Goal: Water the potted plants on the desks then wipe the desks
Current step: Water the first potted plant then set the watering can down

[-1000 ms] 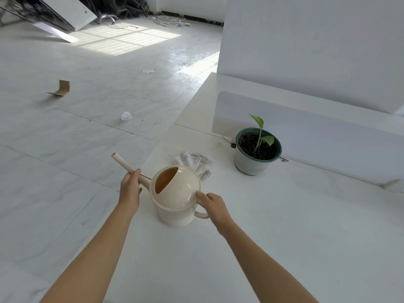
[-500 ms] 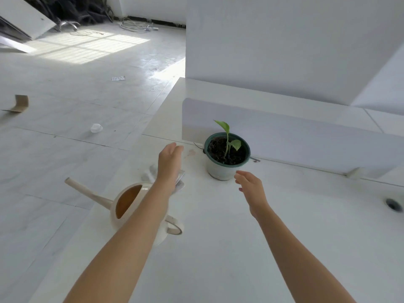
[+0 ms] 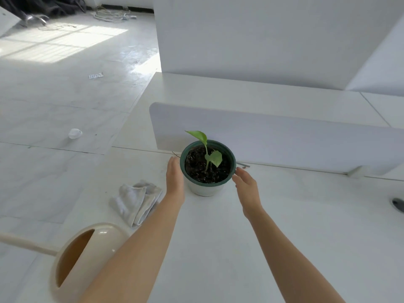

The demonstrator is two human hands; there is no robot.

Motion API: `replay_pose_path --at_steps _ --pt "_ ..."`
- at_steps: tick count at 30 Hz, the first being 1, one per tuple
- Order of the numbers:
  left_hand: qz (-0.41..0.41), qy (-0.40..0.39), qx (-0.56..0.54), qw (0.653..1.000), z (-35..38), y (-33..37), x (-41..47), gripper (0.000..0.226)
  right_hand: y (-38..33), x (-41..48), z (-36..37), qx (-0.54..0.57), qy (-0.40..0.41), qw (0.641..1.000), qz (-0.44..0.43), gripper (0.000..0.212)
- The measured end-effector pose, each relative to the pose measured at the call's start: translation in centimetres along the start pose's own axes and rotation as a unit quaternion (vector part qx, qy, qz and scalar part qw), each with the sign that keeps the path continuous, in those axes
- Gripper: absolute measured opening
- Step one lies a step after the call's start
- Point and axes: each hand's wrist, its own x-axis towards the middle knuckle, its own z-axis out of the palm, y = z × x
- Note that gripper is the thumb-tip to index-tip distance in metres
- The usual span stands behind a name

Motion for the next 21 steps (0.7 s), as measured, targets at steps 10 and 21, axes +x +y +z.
replay_pose_path --at_steps 10,21 --pt "0.024 -0.052 -0.040 0.998 0.9 -2.3 -1.5 0.057 0.0 1.5 0.7 0.022 -0.017 1.000 -0.002 0.048" --pt "0.049 -0.057 -0.037 0.997 0.7 -1.2 -0.6 0.039 0.8 0.4 1.0 0.044 0.010 0.999 -0.018 0.029"
